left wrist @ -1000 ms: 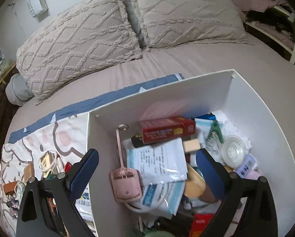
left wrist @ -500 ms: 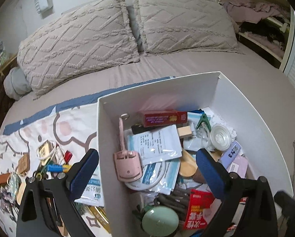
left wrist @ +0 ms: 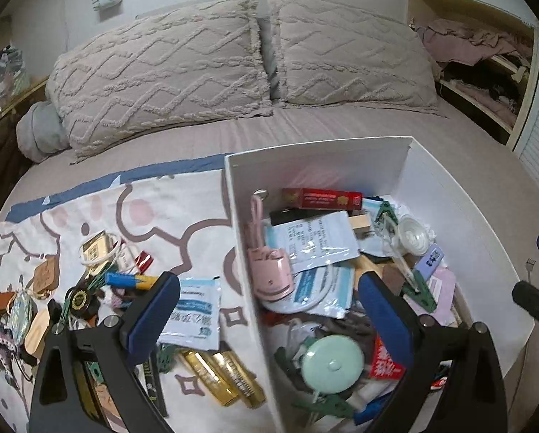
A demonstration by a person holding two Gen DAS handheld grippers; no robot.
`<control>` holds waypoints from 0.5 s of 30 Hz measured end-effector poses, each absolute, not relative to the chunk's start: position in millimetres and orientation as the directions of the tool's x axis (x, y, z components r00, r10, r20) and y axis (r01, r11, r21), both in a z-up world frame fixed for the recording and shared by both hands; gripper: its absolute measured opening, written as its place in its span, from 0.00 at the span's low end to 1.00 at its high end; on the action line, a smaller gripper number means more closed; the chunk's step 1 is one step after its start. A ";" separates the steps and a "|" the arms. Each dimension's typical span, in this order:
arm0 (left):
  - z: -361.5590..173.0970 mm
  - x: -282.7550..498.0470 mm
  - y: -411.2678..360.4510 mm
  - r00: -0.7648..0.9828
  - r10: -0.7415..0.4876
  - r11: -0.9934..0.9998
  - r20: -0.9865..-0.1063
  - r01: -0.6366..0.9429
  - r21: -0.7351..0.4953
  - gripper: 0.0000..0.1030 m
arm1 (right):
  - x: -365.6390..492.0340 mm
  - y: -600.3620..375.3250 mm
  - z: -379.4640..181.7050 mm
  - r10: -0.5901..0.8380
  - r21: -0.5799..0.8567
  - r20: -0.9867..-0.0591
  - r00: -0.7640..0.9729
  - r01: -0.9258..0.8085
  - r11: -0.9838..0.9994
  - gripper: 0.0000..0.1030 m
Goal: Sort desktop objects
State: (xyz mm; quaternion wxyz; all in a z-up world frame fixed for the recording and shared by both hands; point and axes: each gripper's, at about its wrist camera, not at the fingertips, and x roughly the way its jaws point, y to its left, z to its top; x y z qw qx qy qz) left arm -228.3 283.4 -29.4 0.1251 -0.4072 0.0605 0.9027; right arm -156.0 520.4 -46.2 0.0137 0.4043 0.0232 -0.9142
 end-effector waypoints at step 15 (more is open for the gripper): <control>-31.8 -215.2 232.0 -0.645 0.203 -0.962 -0.737 -0.274 -0.025 0.97 | -152.2 501.1 -42.5 0.002 -0.088 -0.715 -0.699 0.087 -0.992 1.00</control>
